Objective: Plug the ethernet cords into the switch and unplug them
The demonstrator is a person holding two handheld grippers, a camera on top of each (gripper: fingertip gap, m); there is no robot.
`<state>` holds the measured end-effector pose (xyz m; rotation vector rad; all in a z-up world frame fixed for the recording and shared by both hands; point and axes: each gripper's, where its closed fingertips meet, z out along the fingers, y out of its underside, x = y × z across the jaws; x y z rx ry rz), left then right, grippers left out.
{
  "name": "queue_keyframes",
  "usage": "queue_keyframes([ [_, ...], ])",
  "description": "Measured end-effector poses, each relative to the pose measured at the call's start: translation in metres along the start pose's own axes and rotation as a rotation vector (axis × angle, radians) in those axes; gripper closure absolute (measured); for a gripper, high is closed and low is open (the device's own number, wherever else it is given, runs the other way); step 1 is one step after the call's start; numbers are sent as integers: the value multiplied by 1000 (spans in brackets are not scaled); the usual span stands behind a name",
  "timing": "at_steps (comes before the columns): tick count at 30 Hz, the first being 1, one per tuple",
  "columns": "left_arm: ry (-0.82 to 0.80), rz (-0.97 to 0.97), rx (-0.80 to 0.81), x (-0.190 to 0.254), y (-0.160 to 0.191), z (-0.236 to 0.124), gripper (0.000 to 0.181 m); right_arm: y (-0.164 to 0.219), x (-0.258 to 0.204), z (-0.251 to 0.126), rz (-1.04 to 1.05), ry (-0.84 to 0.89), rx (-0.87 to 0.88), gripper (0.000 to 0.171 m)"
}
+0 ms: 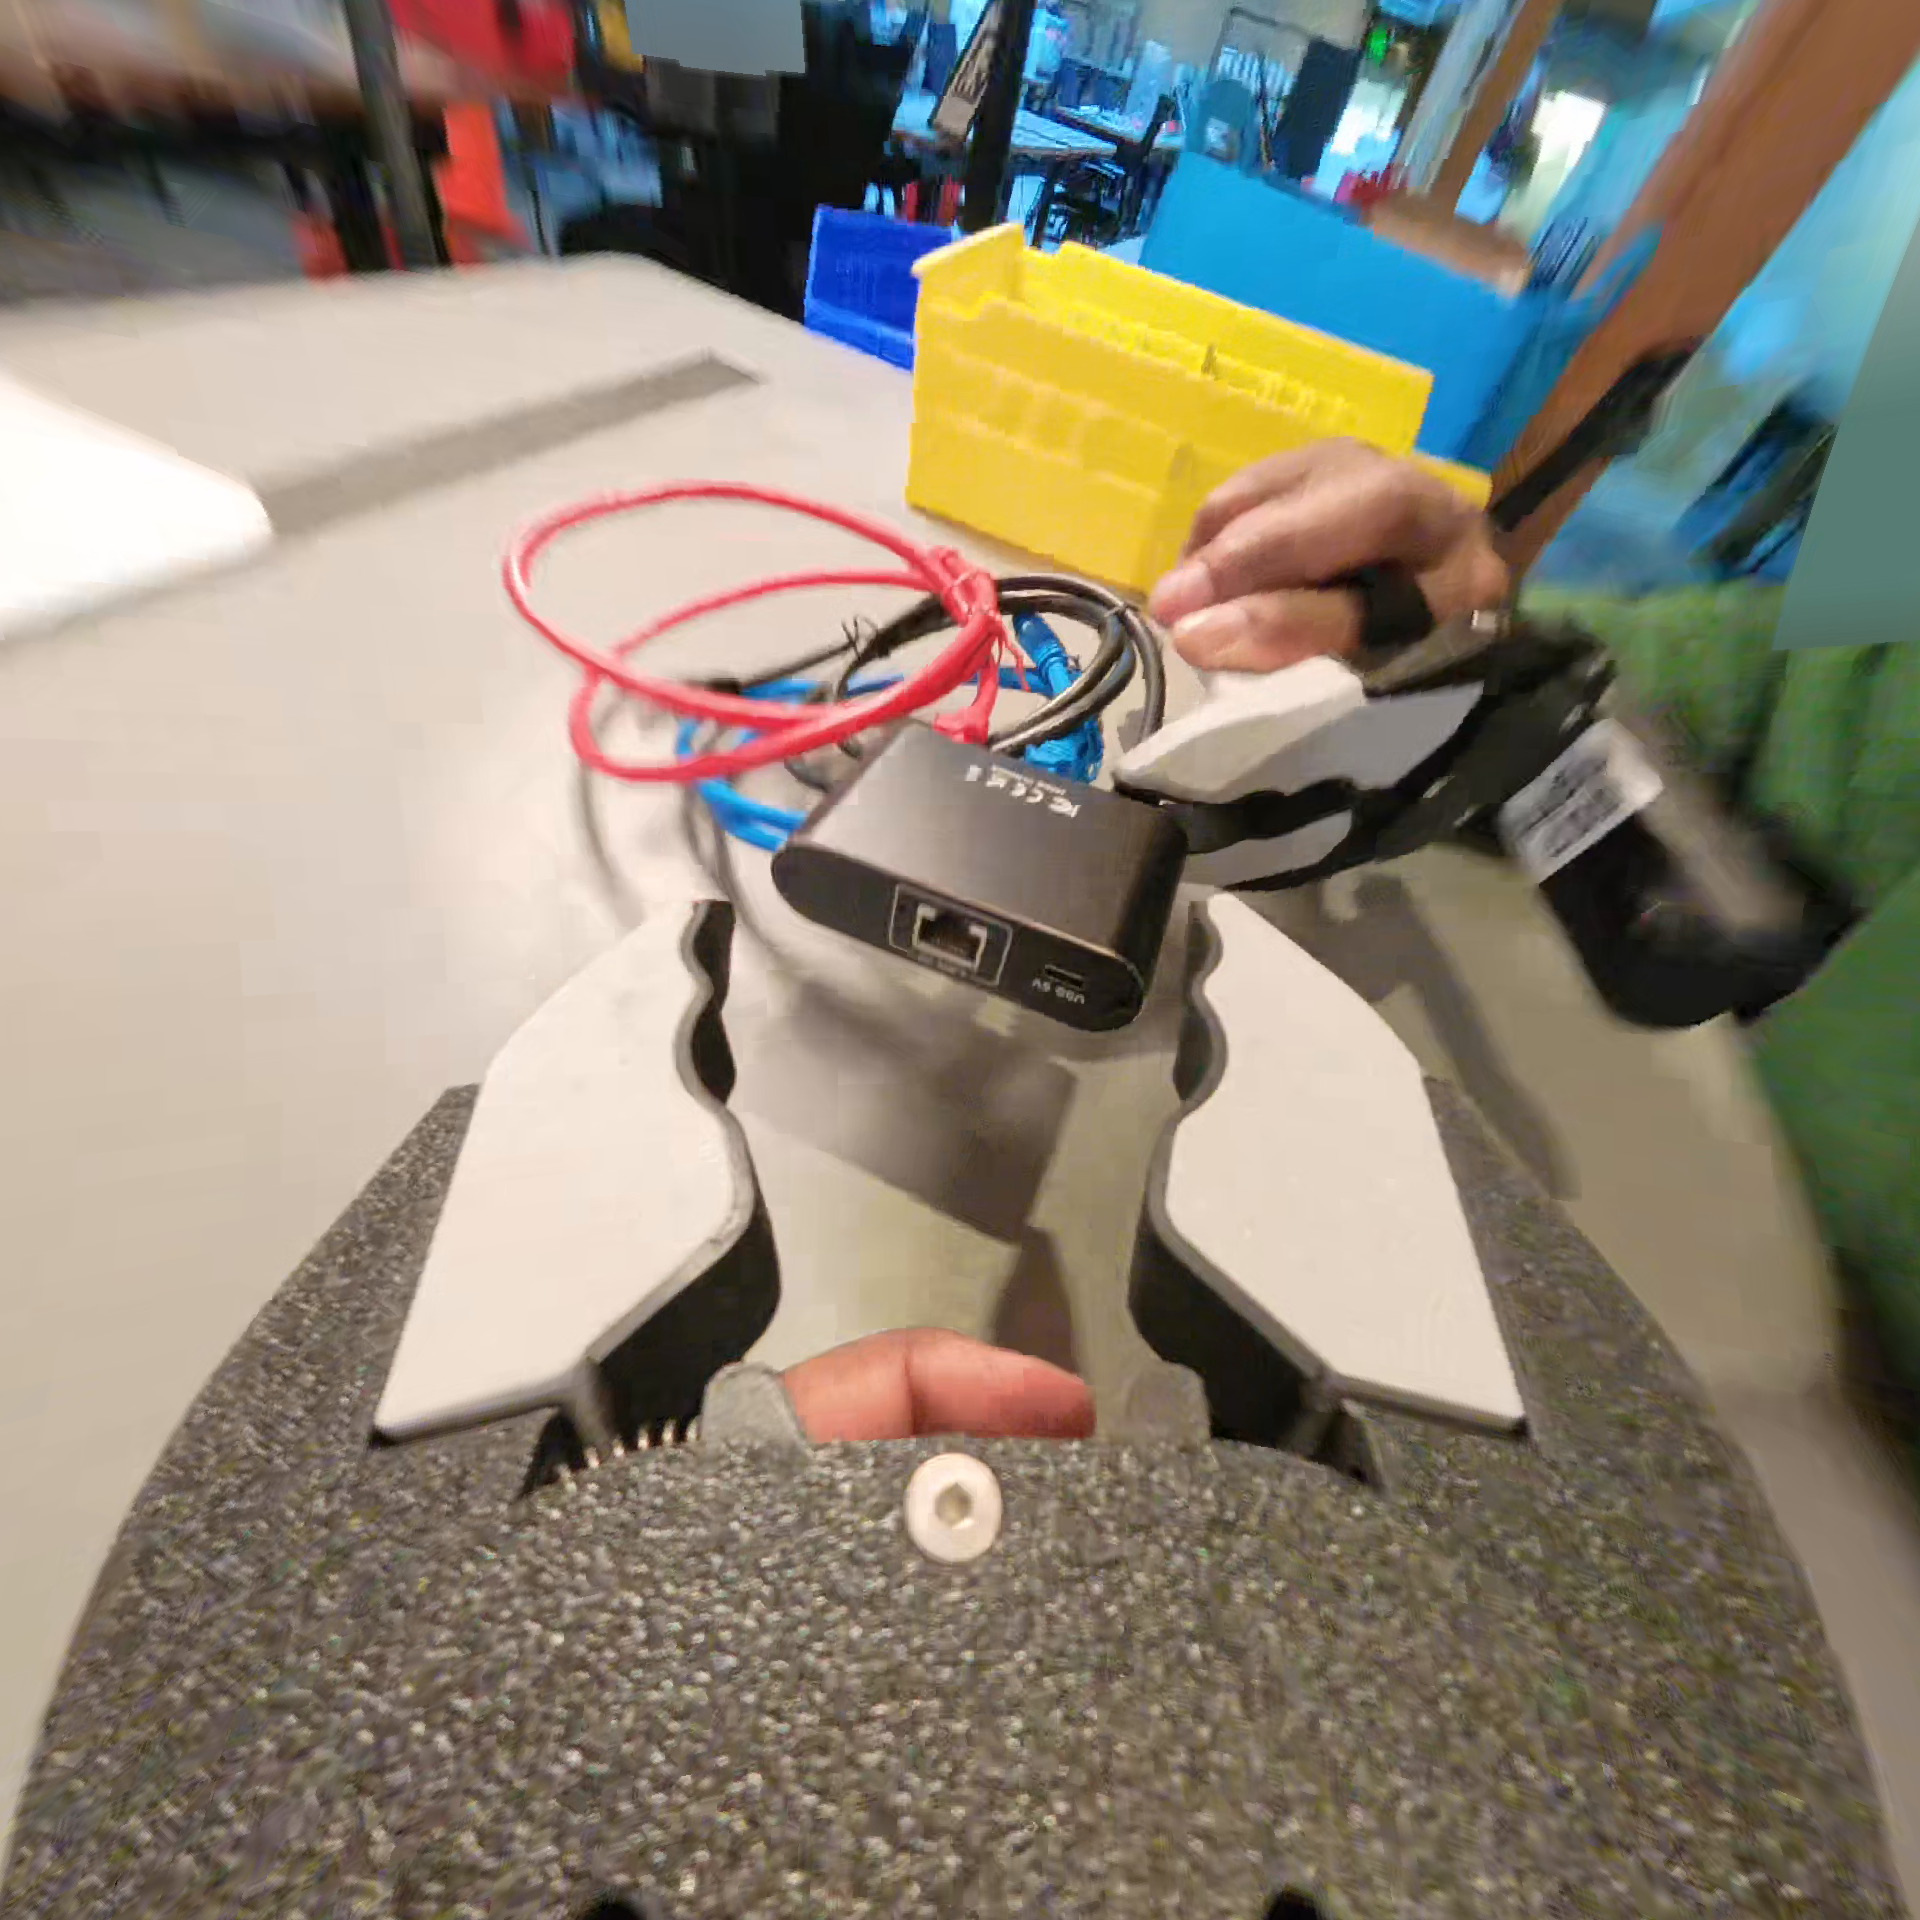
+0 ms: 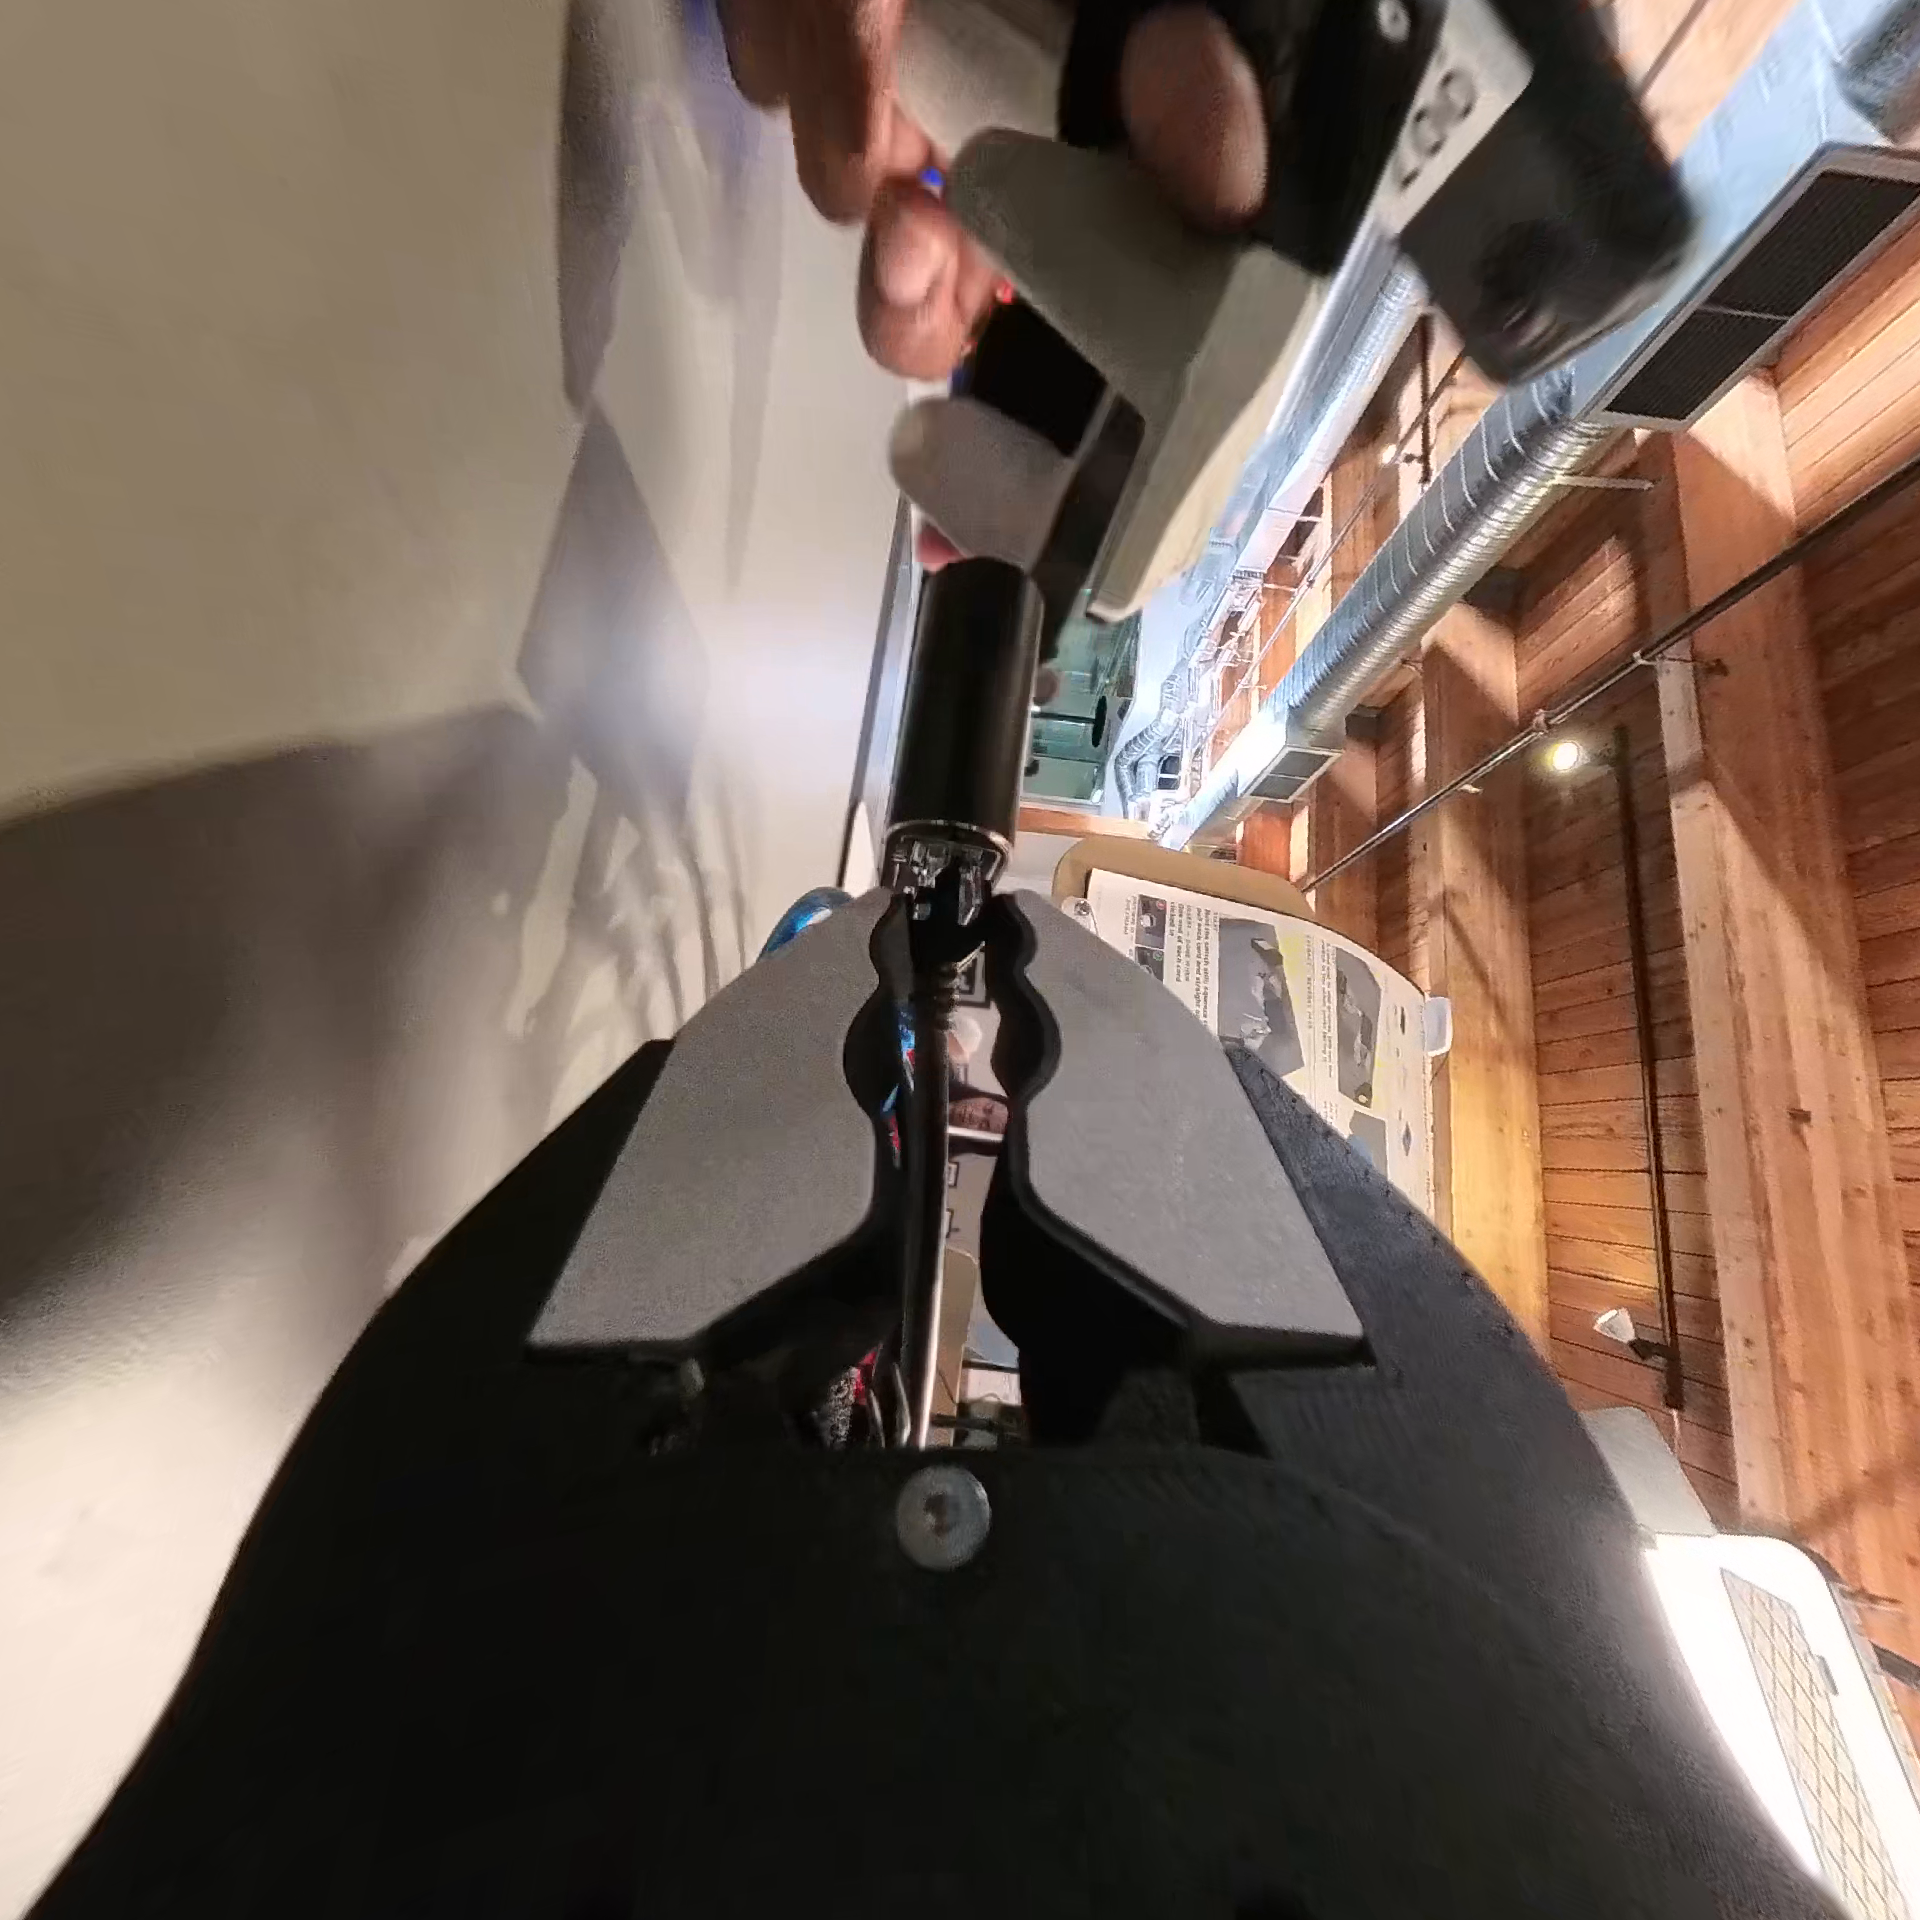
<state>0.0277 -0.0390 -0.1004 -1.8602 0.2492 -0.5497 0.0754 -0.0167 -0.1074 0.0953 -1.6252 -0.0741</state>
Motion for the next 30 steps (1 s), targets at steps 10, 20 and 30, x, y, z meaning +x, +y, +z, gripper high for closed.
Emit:
queue_keyframes([
  [10, 407, -947, 65, 29, 7, 20, 117, -15, 4, 3, -40, 42, 43, 157],
  [20, 268, -656, 130, 27, -1, 17, 150, -14, 9, 6, 43, 63, 18, 149],
  [30, 79, -396, 291, -2, -21, -2, 153, -15, 10, 3, 653, -163, -2, 160],
])
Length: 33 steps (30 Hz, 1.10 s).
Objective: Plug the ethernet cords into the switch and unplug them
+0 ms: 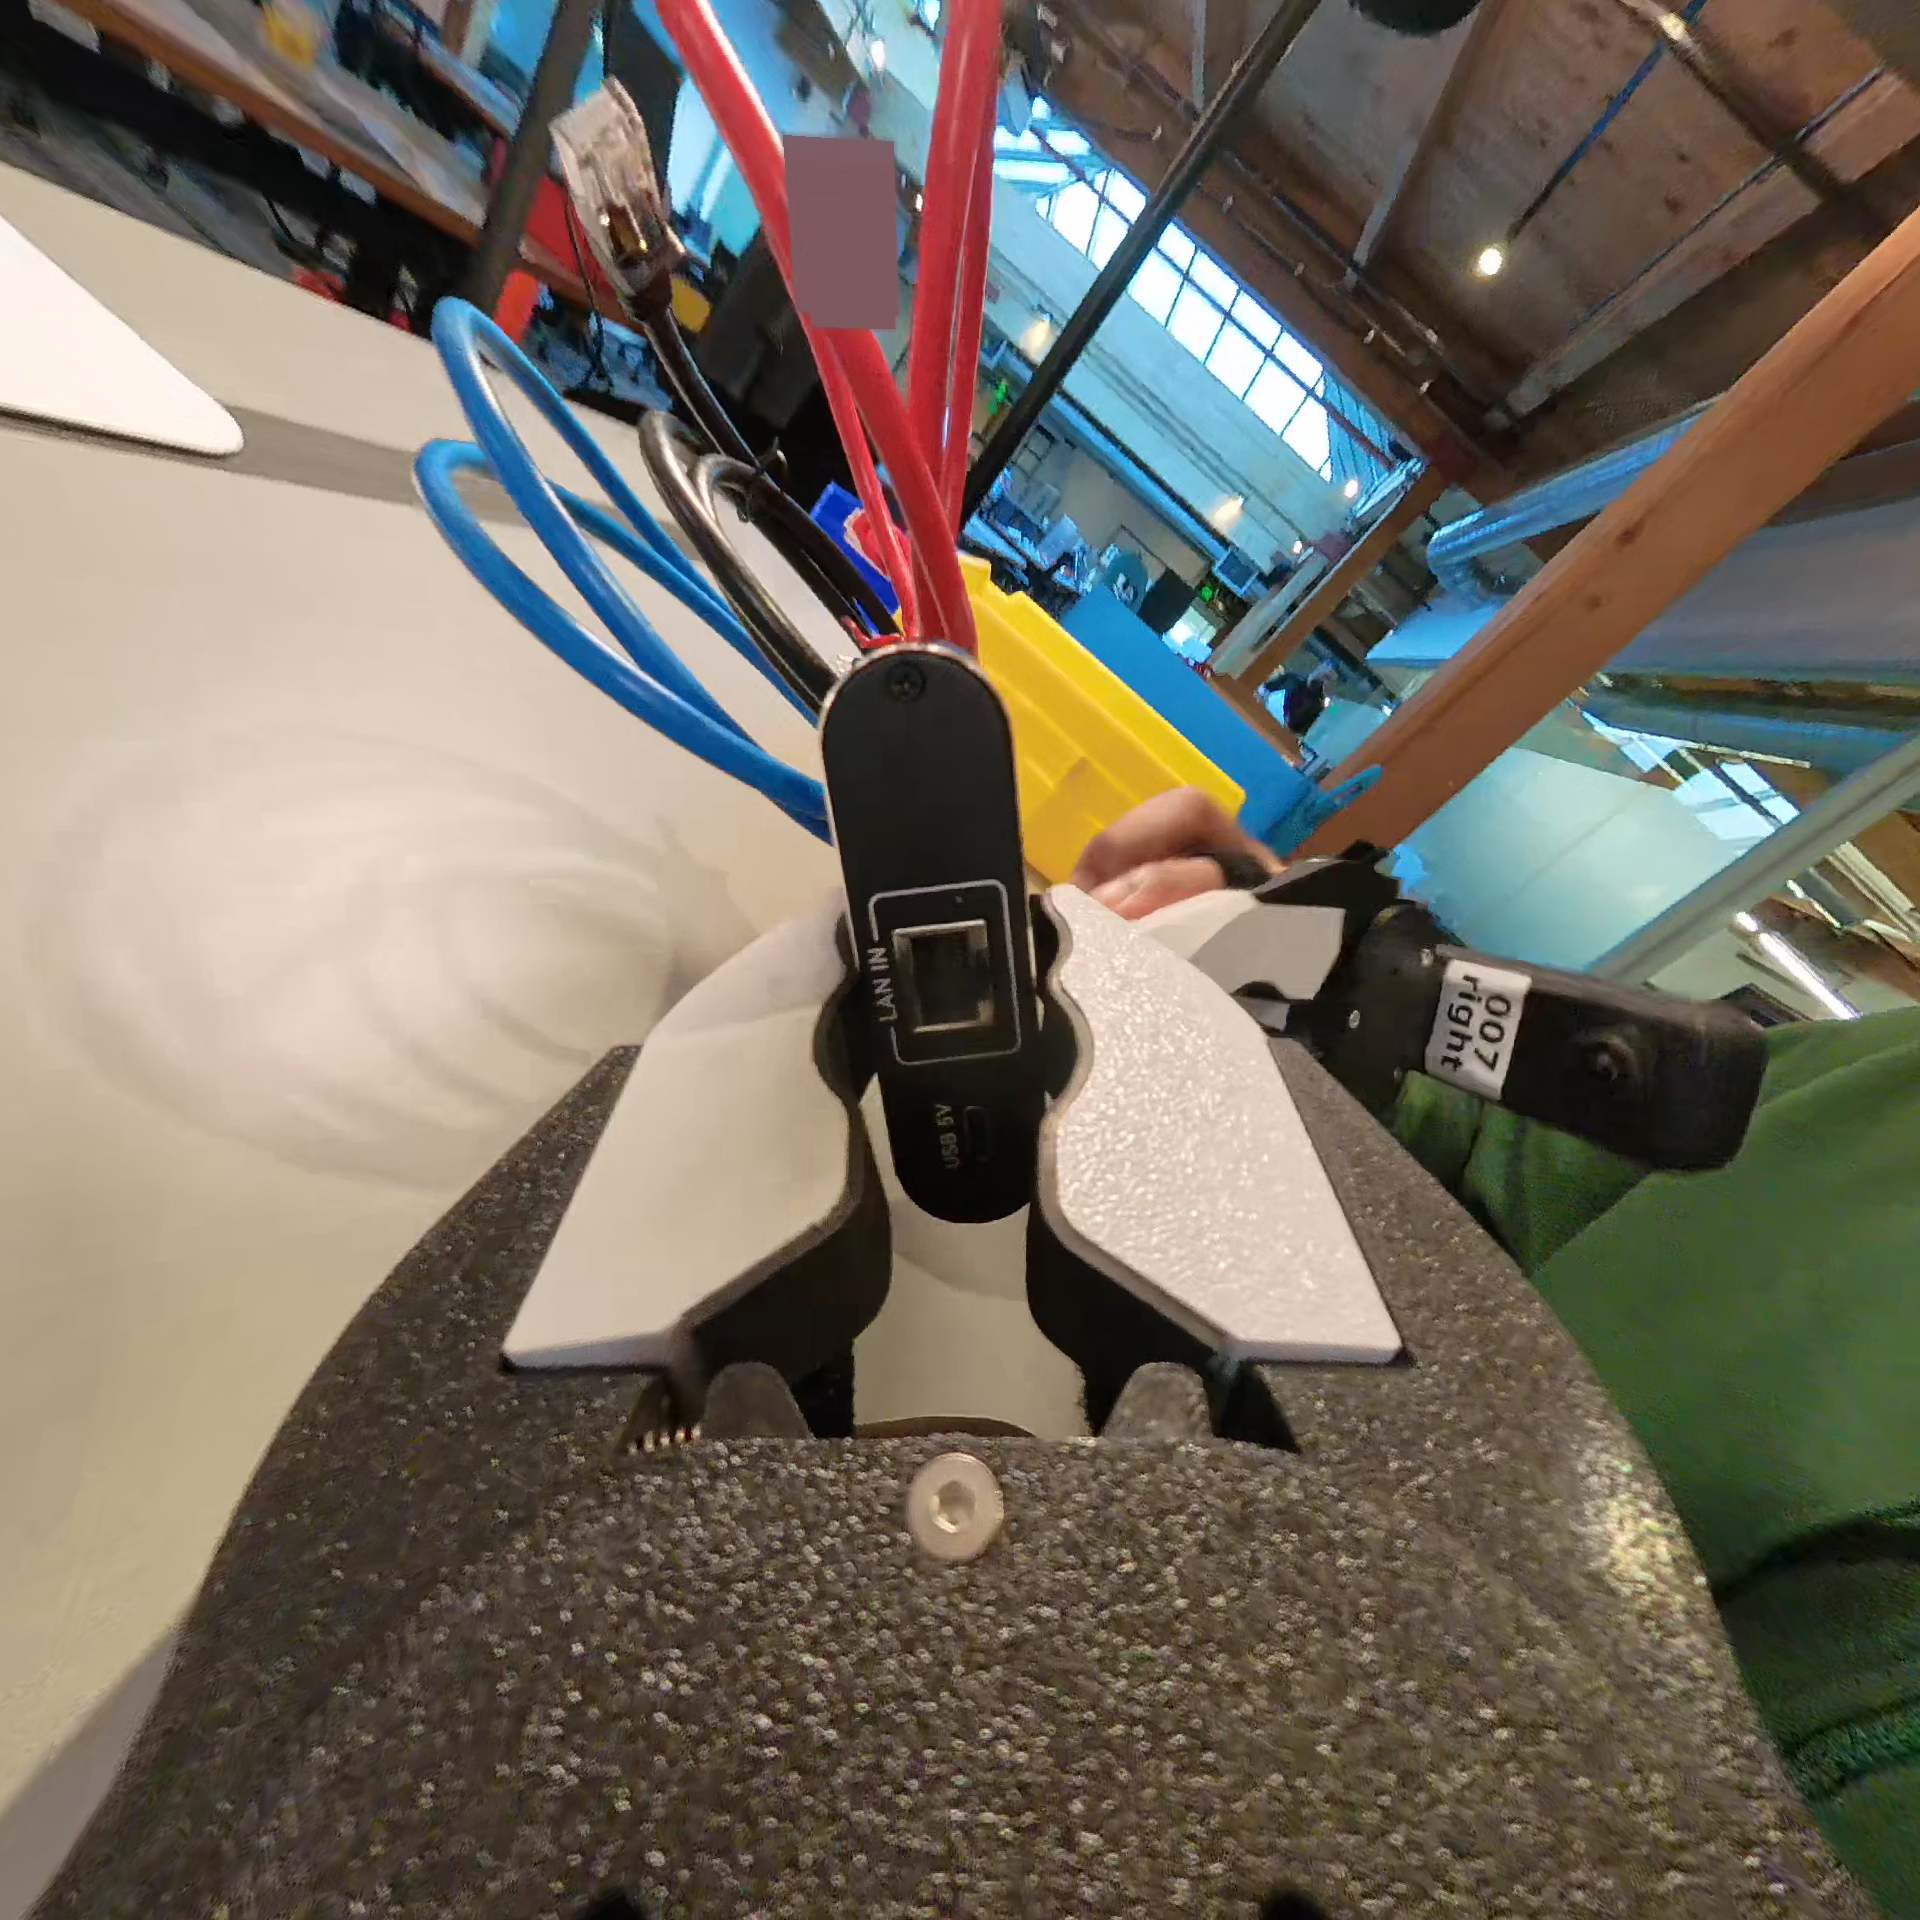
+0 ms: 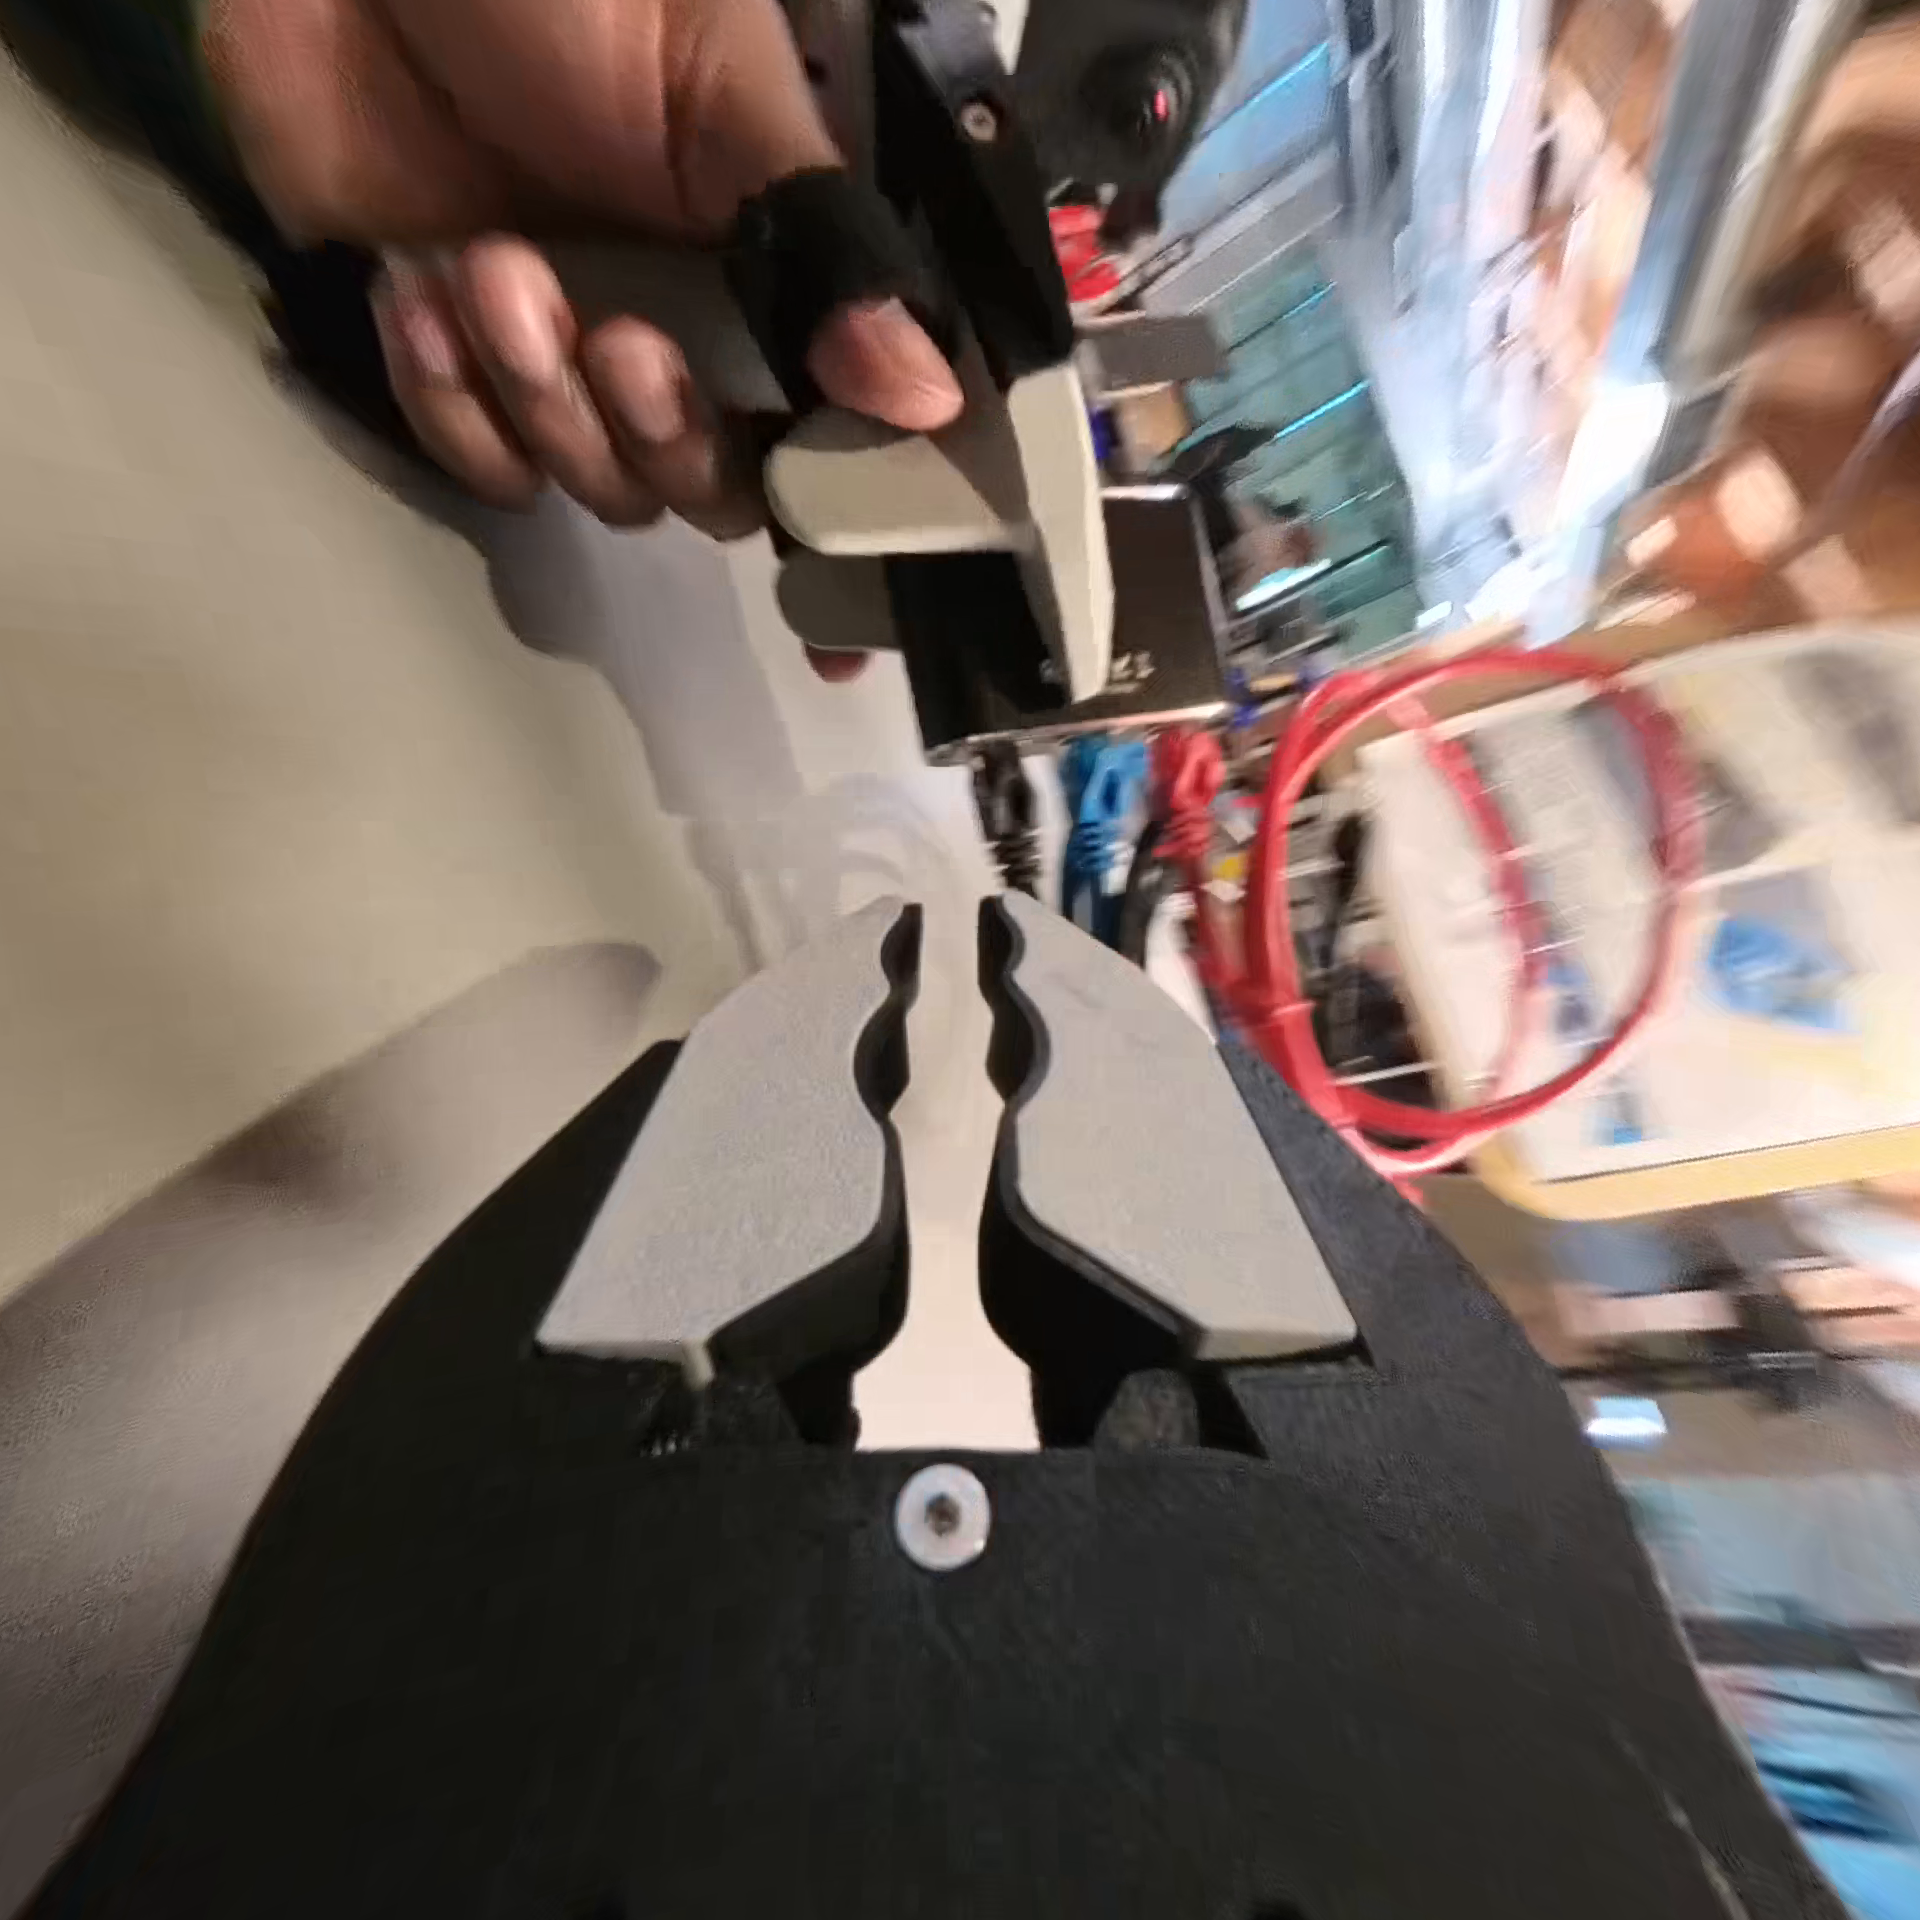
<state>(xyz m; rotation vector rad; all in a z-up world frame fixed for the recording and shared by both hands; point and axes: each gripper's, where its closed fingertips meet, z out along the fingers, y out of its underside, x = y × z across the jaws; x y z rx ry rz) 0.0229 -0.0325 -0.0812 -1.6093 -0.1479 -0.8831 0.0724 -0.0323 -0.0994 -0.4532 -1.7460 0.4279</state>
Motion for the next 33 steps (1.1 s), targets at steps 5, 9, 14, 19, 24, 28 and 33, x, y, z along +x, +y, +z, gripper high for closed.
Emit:
queue_keyframes([
  [5, 107, 8, 149, 16, -17, -6, 153, -13, -9, 9, 728, -258, 76, 153],
  [9, 151, 36, 183, 27, -18, -6, 154, -20, 16, 9, 1166, -301, 247, 141],
  [14, 158, 77, 157, 33, -12, -2, 153, -22, 25, 16, 1406, -321, 312, 138],
  [19, 175, 106, 149, 38, -10, 0, 153, -27, 26, 18, 1436, -330, 335, 143],
  [24, 193, 116, 136, 41, -8, 2, 153, -28, 26, 13, 1405, -366, 352, 146],
  [28, 215, 109, 91, 43, -3, 4, 153, -29, 26, 7, 1356, -397, 372, 150],
  [33, 216, 203, -42, 45, 11, 7, 147, -25, 30, 1, 1297, -398, 373, 150],
])
